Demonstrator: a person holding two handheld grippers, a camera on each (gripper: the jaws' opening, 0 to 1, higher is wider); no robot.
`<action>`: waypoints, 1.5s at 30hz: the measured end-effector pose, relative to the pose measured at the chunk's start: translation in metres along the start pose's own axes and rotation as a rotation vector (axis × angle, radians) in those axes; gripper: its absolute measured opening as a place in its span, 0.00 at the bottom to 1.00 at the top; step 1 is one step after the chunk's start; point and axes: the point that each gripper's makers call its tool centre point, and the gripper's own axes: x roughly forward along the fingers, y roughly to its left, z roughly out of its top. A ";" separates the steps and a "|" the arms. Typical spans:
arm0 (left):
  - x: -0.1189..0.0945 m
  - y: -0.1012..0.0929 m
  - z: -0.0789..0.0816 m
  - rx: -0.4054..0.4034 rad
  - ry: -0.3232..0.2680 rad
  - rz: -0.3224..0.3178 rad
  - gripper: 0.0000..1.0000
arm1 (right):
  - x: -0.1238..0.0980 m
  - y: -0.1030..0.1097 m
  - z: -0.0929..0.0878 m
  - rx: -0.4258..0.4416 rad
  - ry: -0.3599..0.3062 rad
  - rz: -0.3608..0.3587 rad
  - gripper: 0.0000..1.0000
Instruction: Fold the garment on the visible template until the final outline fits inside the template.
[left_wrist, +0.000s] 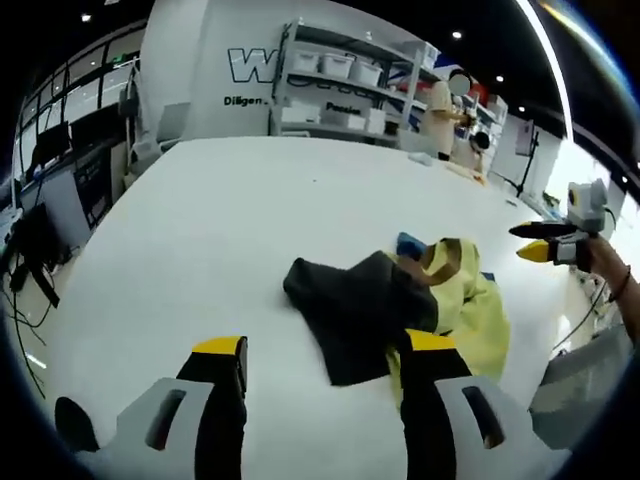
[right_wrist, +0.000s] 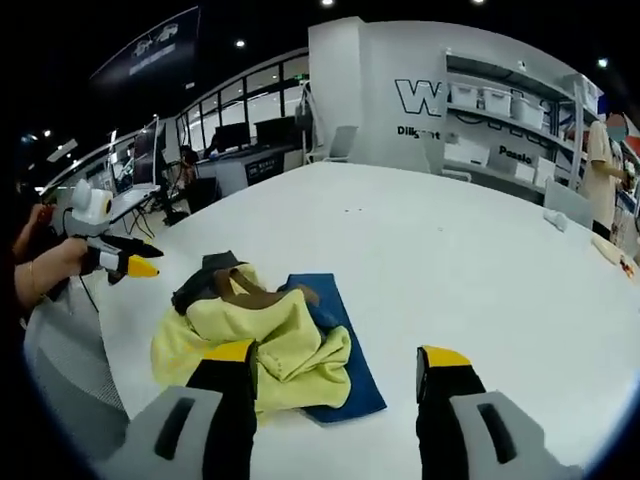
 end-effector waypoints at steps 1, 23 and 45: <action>0.001 0.000 -0.003 -0.018 0.012 0.005 0.51 | 0.003 -0.001 -0.002 -0.001 0.005 -0.001 0.55; 0.027 -0.010 -0.033 -0.072 0.115 0.010 0.37 | 0.028 -0.040 -0.081 0.003 0.229 -0.177 0.20; 0.034 -0.012 -0.042 0.002 0.138 0.027 0.08 | 0.035 -0.030 -0.079 -0.080 0.198 -0.193 0.00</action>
